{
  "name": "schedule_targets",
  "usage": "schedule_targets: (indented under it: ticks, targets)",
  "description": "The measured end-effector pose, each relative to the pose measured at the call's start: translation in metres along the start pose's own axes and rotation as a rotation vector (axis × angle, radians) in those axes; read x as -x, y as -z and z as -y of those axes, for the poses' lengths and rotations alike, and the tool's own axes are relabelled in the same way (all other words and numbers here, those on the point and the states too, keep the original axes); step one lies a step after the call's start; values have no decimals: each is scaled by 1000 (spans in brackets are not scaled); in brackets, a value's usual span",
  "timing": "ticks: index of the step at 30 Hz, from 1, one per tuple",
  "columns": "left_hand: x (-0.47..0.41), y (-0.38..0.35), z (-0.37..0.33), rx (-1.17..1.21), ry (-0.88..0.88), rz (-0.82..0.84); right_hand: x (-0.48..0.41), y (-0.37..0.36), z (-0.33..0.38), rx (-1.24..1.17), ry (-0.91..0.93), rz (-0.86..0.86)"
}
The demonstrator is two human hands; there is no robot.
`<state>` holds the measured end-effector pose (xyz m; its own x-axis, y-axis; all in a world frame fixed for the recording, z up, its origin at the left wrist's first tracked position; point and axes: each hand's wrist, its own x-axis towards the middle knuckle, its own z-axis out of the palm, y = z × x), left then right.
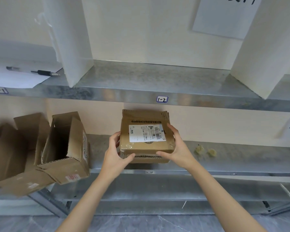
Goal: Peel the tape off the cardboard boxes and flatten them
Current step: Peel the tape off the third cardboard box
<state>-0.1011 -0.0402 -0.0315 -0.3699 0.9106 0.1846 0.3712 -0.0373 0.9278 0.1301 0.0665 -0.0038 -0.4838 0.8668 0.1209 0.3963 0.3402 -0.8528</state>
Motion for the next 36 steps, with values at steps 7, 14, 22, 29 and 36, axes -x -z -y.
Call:
schedule_targets:
  ticks: [7,14,22,29,36]
  targets:
    - [3,-3,-10,-71,-21,-146,-2,-1,2,-82,-43,-143]
    - [5,-4,-14,-95,-24,-31,-4,-1,10,-42,-82,-320]
    - [-4,-9,-12,-140,40,-20,-9,-8,-5,2,-105,-188]
    - [-16,2,-5,-191,71,-31,-18,-18,1,-20,-119,-105]
    - [-22,17,8,-222,143,-59,-31,-46,-7,-55,-114,-20]
